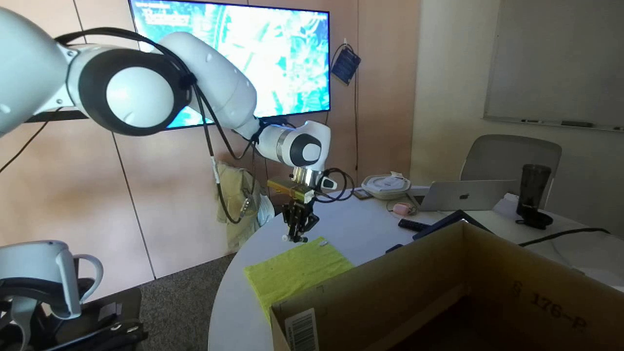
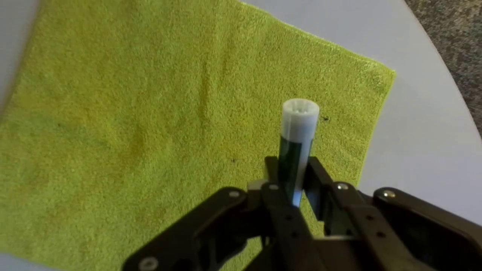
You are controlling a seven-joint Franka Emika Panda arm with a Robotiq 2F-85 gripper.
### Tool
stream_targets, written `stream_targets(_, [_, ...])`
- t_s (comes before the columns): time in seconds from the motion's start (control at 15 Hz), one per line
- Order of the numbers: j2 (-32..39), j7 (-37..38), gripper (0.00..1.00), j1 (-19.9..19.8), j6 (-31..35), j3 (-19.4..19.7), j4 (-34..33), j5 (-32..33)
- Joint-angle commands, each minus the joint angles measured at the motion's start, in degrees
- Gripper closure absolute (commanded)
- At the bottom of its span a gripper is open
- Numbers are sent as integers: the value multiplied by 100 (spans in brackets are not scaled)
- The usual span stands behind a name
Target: Pick up the marker and put it on the cloth and fold the cloth, then pick up the cloth and put it in the box
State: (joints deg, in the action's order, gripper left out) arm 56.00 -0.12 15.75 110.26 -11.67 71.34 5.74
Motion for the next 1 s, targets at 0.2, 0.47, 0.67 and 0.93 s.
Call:
stream_targets(0.2, [-1233,721,84,-199,990,129,2160,-622])
stream_targets(0.47, [-1250,1676,84,-3,2221,419,2804,-819])
stream_targets(0.67, [-1001,2405,84,205,3000,694,2929,-807])
stream_targets(0.93, [-819,3476,84,623,3783,1186,3065,-784])
